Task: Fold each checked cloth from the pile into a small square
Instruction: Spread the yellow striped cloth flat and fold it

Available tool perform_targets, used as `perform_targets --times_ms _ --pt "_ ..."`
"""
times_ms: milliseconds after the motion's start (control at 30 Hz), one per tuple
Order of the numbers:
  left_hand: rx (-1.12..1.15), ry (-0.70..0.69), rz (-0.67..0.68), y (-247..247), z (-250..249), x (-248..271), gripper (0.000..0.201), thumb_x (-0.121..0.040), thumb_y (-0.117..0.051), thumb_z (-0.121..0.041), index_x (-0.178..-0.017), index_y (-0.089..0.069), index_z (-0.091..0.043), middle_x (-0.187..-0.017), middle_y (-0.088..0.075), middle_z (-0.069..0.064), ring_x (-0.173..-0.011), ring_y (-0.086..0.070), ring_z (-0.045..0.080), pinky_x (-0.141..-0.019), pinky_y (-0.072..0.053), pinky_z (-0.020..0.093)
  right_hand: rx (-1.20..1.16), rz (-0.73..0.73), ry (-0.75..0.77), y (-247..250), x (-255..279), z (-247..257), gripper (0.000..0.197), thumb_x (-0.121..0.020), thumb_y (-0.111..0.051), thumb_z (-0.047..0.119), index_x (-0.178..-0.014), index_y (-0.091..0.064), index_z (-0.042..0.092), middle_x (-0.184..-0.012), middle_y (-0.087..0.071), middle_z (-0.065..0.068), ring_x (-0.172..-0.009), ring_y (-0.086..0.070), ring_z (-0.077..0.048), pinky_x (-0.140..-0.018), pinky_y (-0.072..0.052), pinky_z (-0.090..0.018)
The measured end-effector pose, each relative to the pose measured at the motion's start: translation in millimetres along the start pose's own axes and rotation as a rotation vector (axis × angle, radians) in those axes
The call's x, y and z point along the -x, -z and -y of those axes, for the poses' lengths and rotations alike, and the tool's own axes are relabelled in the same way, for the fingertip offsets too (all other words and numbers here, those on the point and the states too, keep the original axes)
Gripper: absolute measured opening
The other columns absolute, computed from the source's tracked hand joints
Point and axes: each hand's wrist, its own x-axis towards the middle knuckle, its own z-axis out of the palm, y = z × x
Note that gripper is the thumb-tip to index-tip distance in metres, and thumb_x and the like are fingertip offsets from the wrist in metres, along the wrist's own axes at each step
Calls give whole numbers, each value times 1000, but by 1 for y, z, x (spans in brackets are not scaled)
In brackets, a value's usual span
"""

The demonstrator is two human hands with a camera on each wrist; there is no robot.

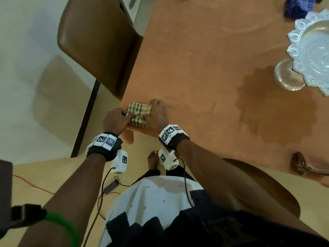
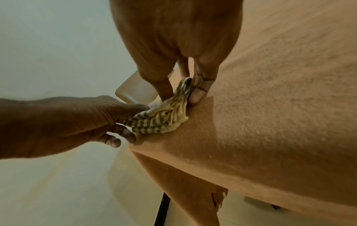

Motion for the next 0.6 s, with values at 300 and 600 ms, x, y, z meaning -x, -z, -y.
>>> perform_targets --times_ms 300,600 --pt "32 -3 -10 -5 8 -5 50 -83 -62 -63 -84 -63 -14 -87 -70 8 -80 -64 29 -67 -46 33 -176 -139 -165 -17 26 3 64 -77 -80 19 -128 -44 3 -124 -49 -17 -113 -49 -31 -88 -43 -35" --pt "-89 -56 -197 -14 15 10 69 -83 -48 -75 -106 -58 -10 -101 -65 10 -91 -62 29 -78 -52 45 6 -267 -49 -32 49 10 47 -87 -69 12 -128 -47 4 -131 -42 -16 -101 -56 -30 -87 -53 -44"
